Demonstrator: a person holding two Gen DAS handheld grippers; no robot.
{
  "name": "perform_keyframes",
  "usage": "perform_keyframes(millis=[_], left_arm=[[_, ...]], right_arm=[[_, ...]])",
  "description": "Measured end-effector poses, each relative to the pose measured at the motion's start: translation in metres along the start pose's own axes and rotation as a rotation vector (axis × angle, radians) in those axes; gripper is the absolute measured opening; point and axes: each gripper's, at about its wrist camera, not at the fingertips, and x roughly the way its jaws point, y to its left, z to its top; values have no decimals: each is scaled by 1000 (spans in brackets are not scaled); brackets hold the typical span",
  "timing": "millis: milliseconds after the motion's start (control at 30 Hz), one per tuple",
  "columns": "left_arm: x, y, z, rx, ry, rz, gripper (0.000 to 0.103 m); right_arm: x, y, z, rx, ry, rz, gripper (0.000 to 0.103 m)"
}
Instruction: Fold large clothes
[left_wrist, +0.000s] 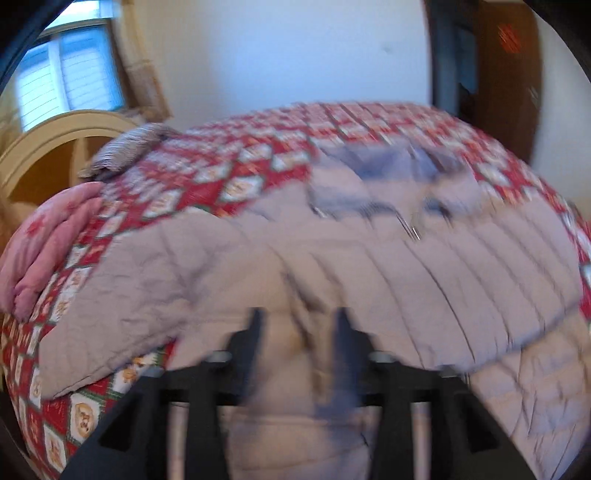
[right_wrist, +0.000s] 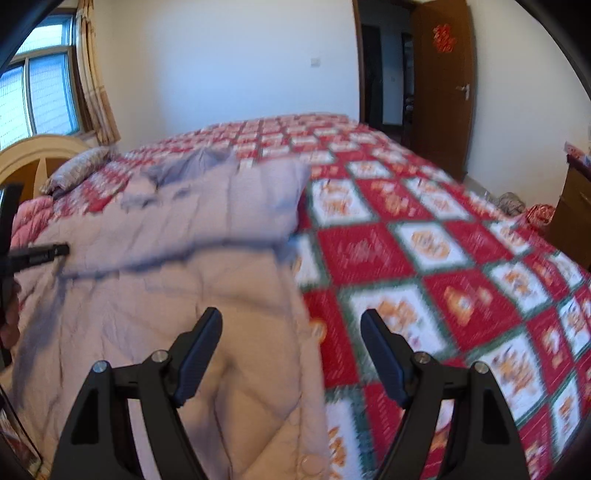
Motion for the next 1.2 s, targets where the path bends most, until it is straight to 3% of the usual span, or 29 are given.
perform_keyframes(millis=[33,67,167,300,367,467,600,1033,1100,1200], left_arm=[[-4,6,3,-38,-33,14,86],[-7,10,6,-73,-61,14,90],[1,4,18,-111,-57,-10,91],[23,-25,23,-44,-52,95,91],[46,-40,17,27,-29,180,91],[80,-44,1,62,40,215,91],[94,-40,-12,44,57,183,92],[105,-34,-16,-10,87,149,99],[106,-30,-16,-33,93,126,99],[108,-23,-16,-77,106,85,100]], right_arm=[[-1,0,7,-2,-13,1,80],[-1,0,20,-4,-30,4,80],[16,4,53,0,-63,12,80],[64,11,86,22,-49,-16,80],[97,20,95,7,-8,5,80],[135,34,92,-31,76,20,80],[169,48,71,-79,158,8,80],[189,45,58,-69,208,-4,84],[178,44,61,-71,196,-15,80],[139,48,71,-47,100,-38,80]])
